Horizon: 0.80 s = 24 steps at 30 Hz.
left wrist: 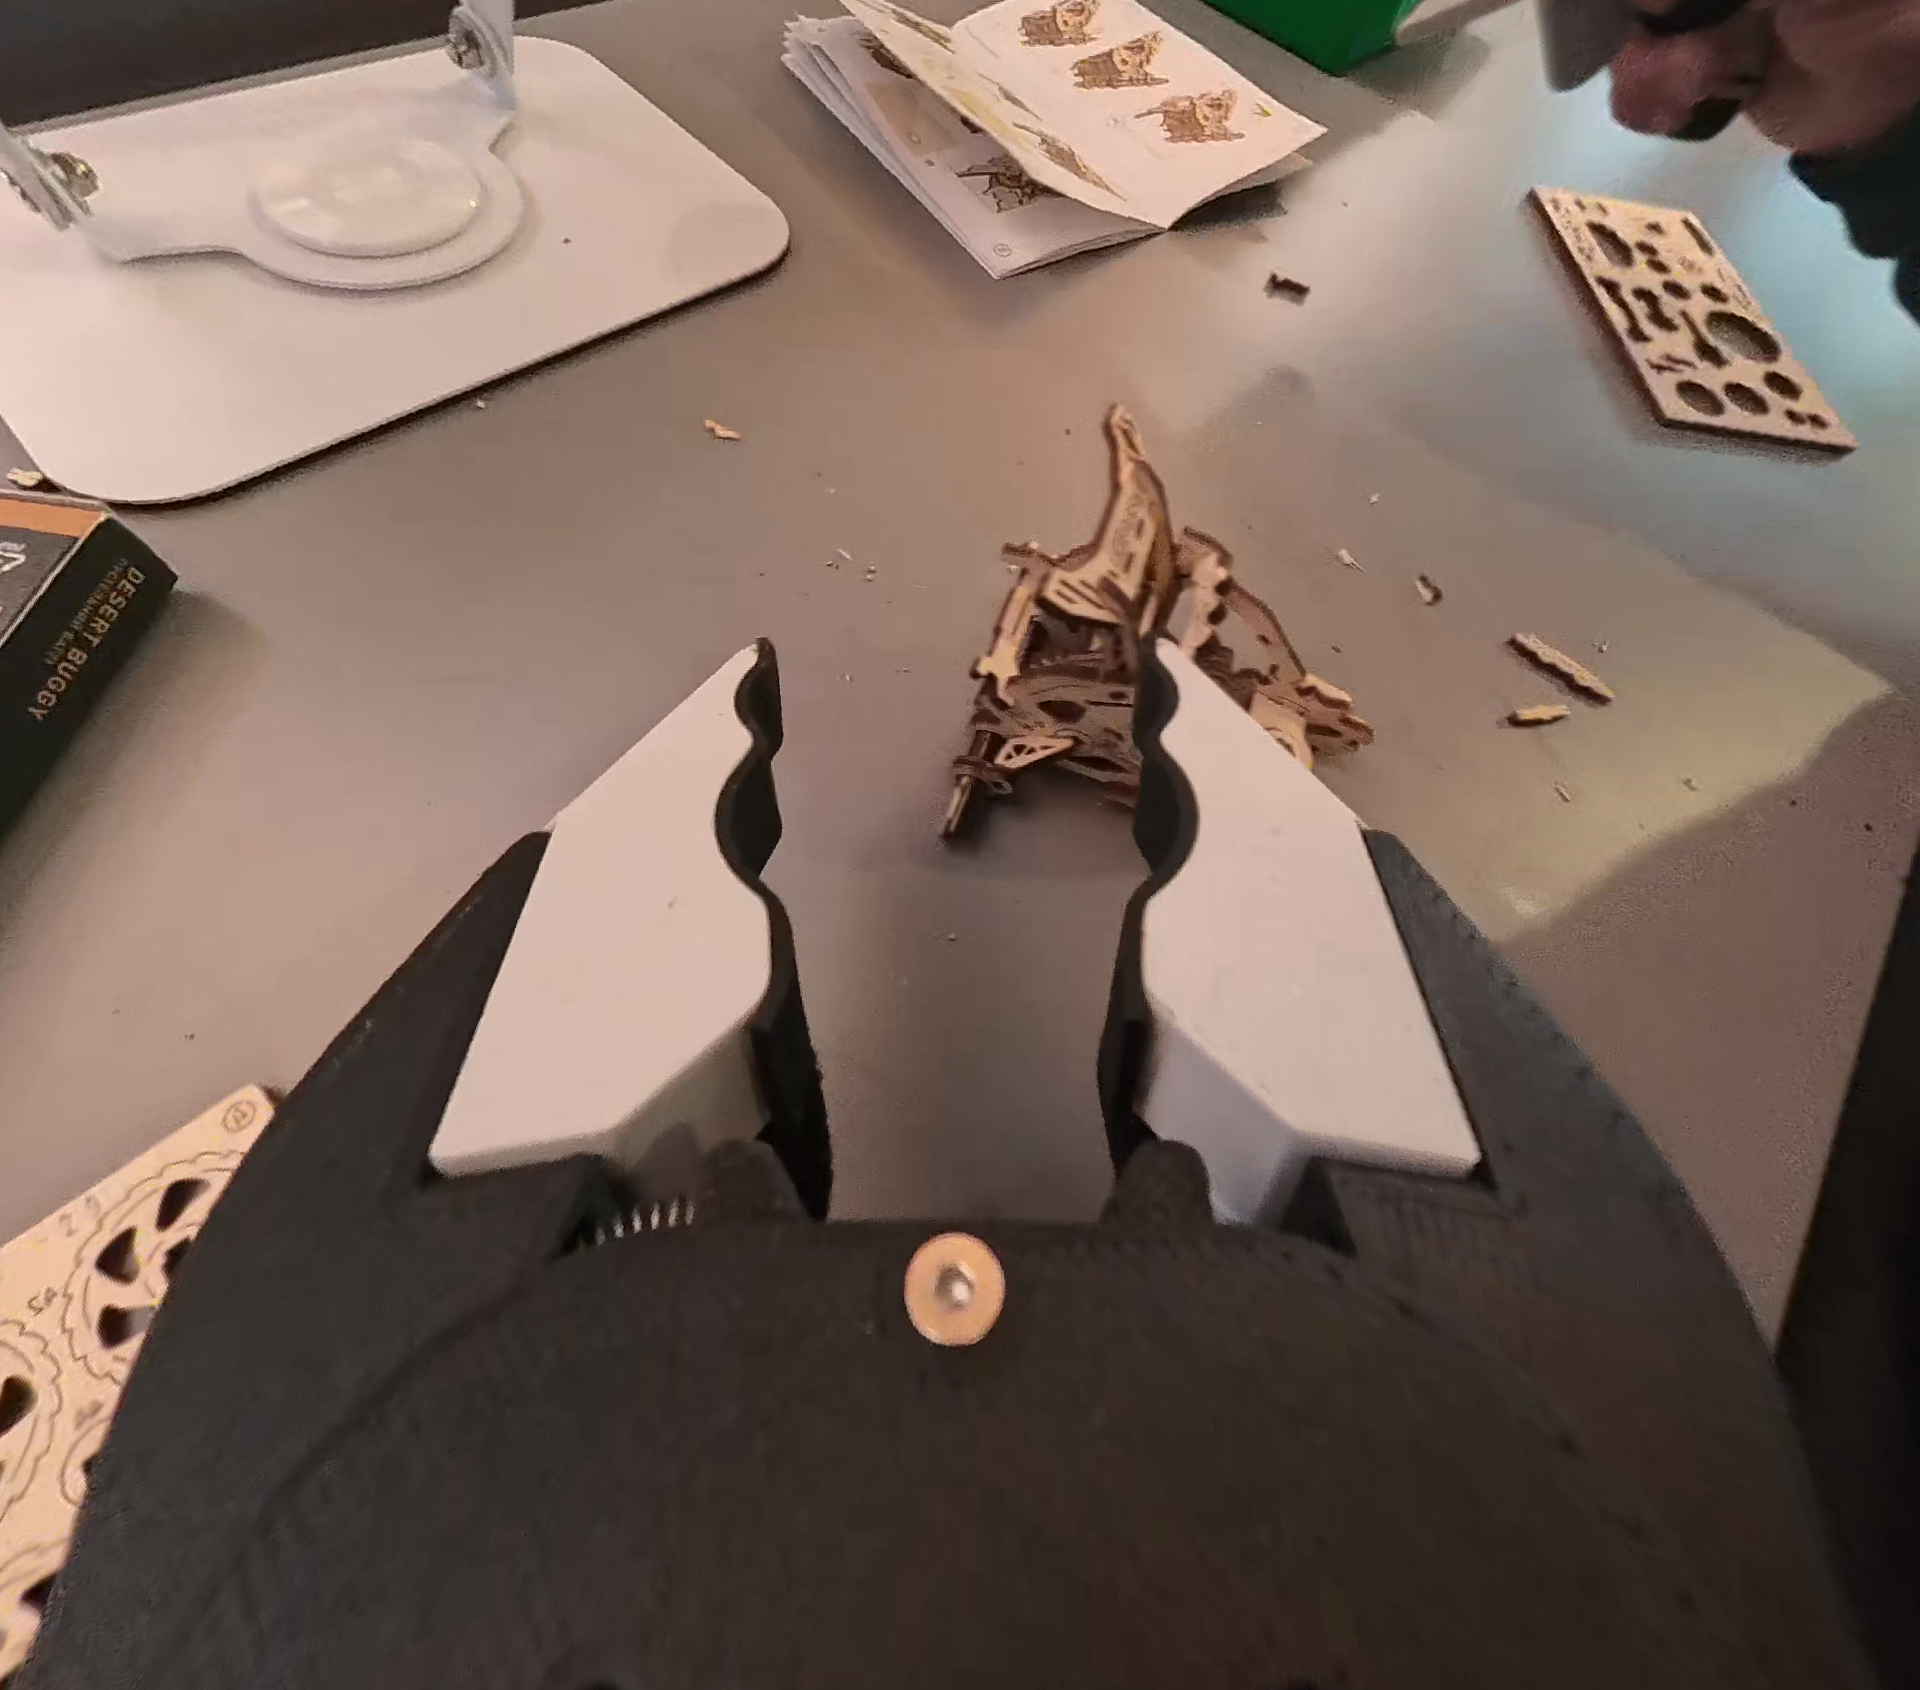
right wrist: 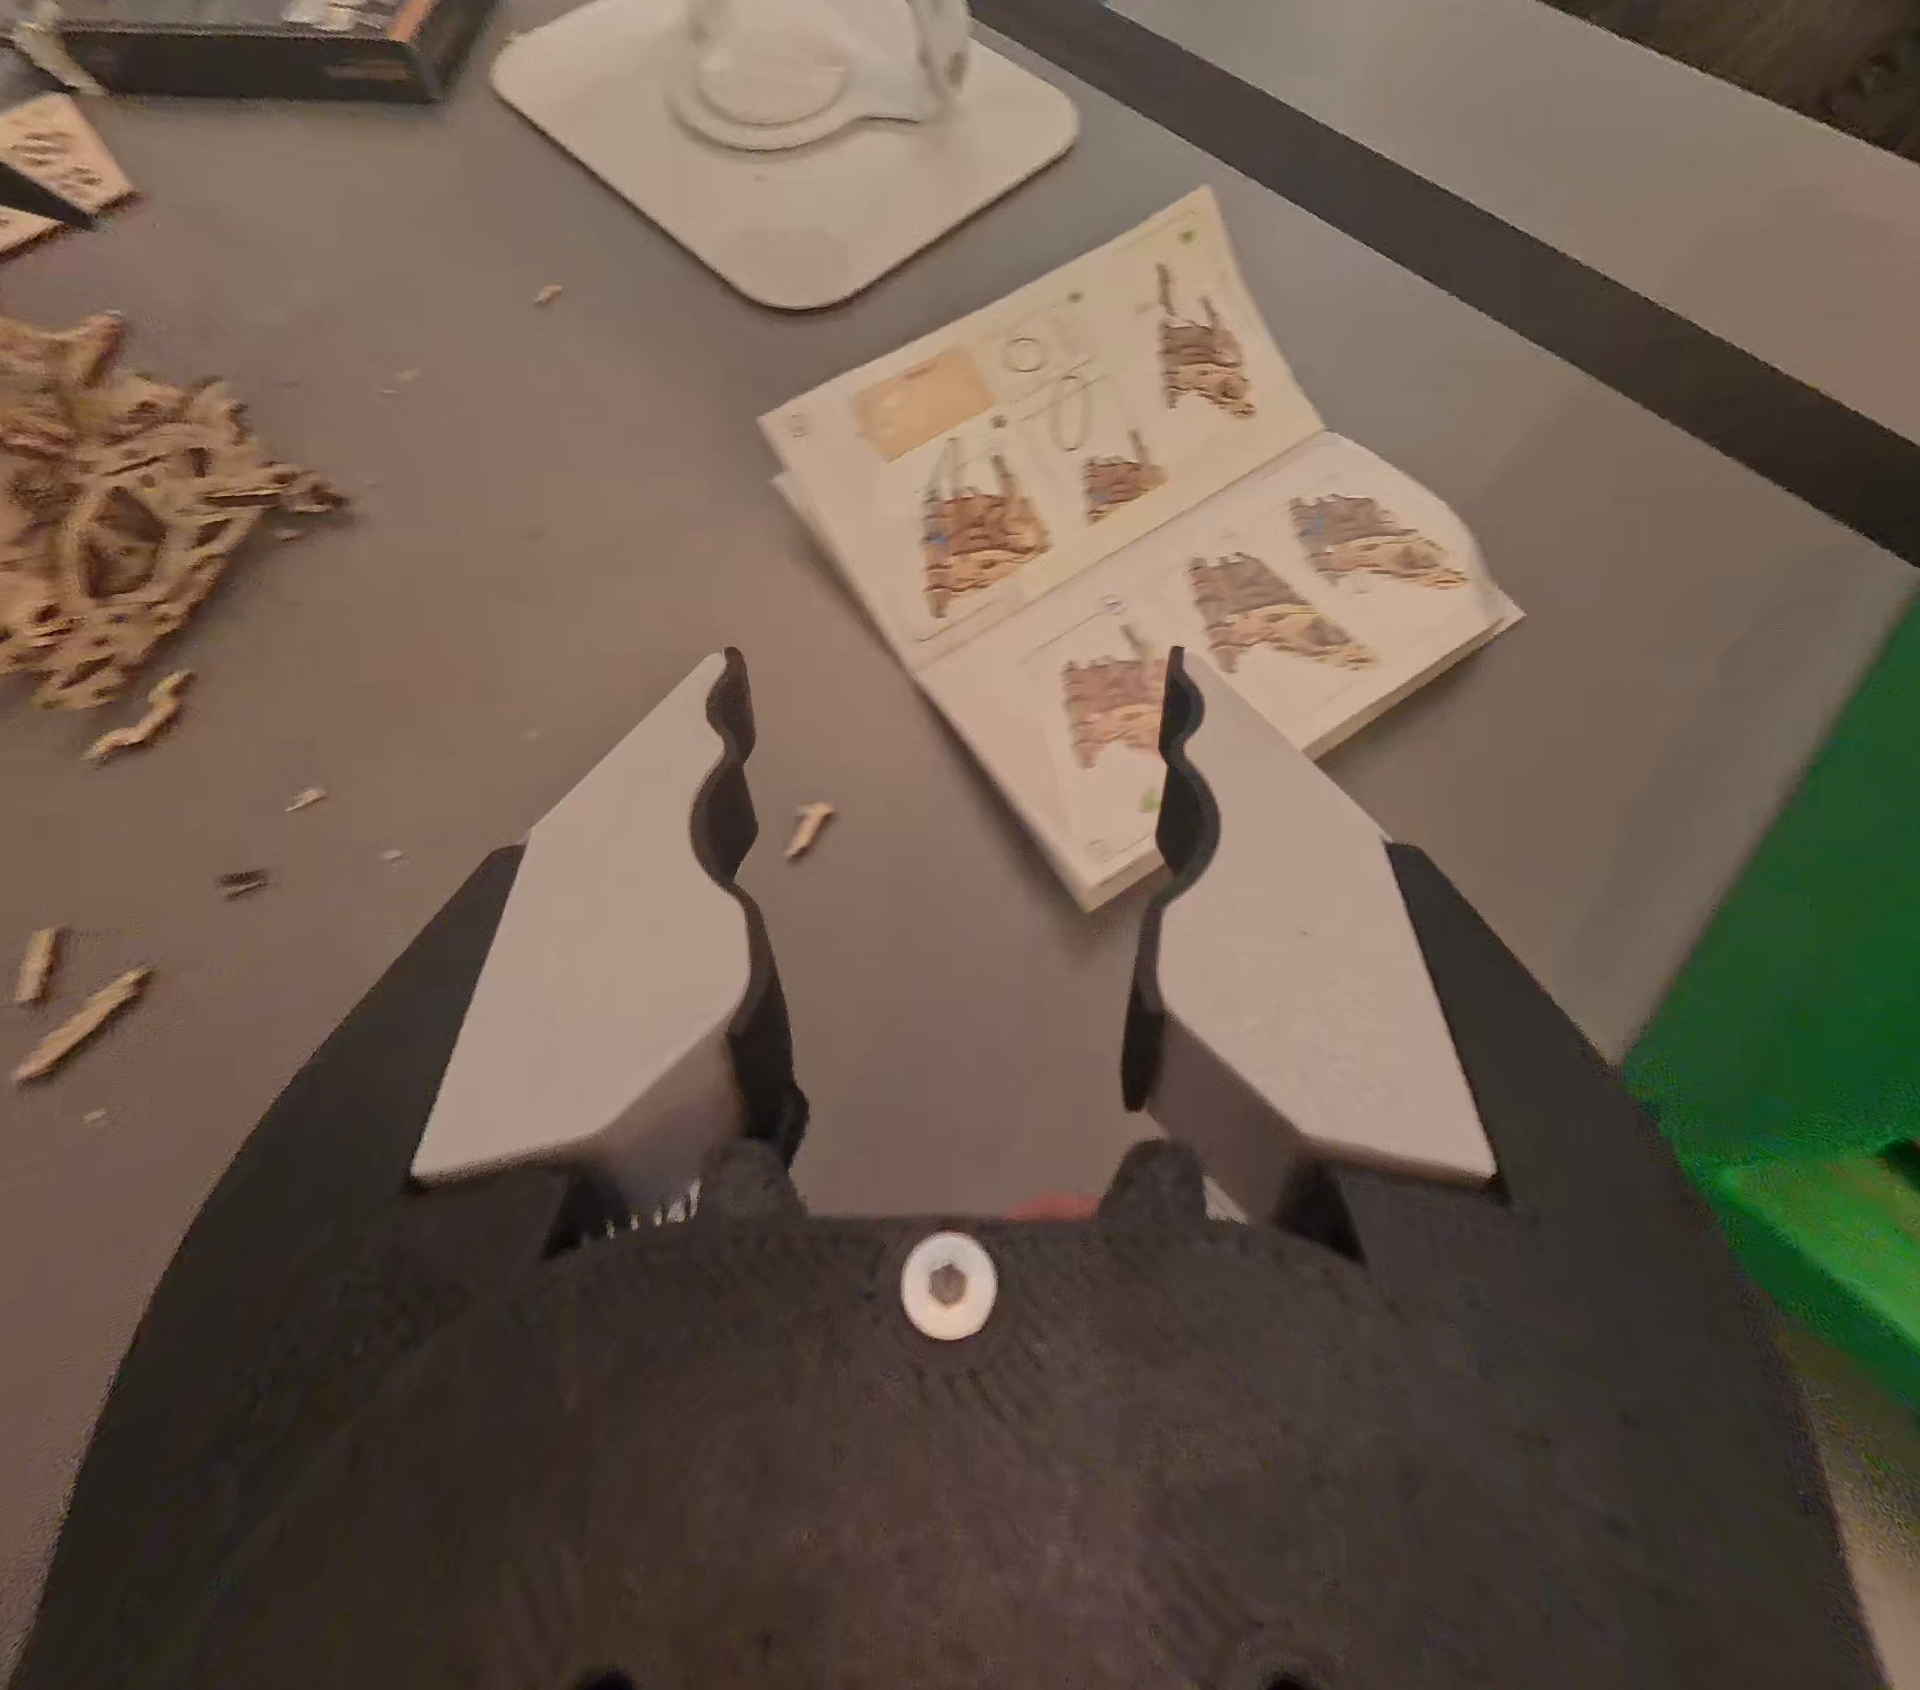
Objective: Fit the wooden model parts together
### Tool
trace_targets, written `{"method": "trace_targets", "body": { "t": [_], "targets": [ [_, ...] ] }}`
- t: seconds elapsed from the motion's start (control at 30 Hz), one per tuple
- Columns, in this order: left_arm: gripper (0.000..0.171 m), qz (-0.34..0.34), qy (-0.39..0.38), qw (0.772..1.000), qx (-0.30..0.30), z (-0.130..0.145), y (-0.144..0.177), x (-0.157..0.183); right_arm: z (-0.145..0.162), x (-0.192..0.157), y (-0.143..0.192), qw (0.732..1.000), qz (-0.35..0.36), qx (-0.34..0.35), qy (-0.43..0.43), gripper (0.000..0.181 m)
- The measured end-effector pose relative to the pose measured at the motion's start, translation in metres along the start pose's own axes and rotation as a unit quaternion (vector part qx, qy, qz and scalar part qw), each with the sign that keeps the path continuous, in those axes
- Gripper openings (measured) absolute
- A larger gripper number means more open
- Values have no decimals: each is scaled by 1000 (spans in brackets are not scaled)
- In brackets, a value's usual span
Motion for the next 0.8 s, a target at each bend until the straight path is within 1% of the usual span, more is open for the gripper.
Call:
{"method": "trace_targets", "body": {
  "t": [0.07, 0.13, 0.2, 0.23, 0.3, 0.33, 0.37, 0.43, 0.53, 0.67, 0.8],
  "targets": [
    [66, 2, 12, 1000, 1, 2, -1, -7, 0, 15, -18, 1000, 4, -18, 0, 76],
    [64, 5, 25, 1000, 2, 3, -2, -13, 5, 25, -35, 999, -7, -49, 8, 60],
    [64, 9, 40, 999, 4, 5, -3, -18, 12, 31, -51, 996, -13, -84, 14, 53],
    [64, 12, 50, 999, 4, 6, -4, -20, 17, 32, -58, 994, -21, -105, 22, 47],
    [64, 18, 68, 998, 4, 8, -7, -25, 27, 30, -68, 987, -33, -150, 44, 27],
    [64, 20, 74, 997, 1, 9, -9, -27, 28, 28, -68, 988, -37, -137, 58, 10],
    [64, 23, 77, 997, -3, 9, -10, -28, 29, 25, -68, 988, -40, -132, 71, 2],
    [64, 27, 79, 997, -10, 9, -13, -29, 32, 20, -66, 989, -47, -122, 69, 0],
    [65, 30, 80, 996, -19, 10, -16, -29, 37, 12, -61, 989, -77, -110, 58, 0],
    [64, 31, 84, 996, -10, 10, -14, -30, 42, -2, -54, 988, -92, -100, 74, 0],
    [65, 35, 88, 995, -10, 10, -14, -30, 47, -19, -45, 980, -144, -100, 90, 0]
  ]
}}
Point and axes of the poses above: each gripper's, where its closed fingertips meet, y back along the fingers, z out of its underside, x = y × z across the jaws, the point moved 9 cm from there along y, back along the fingers, and after that the axes turned 9 degrees about z, right-handed, at the moved point
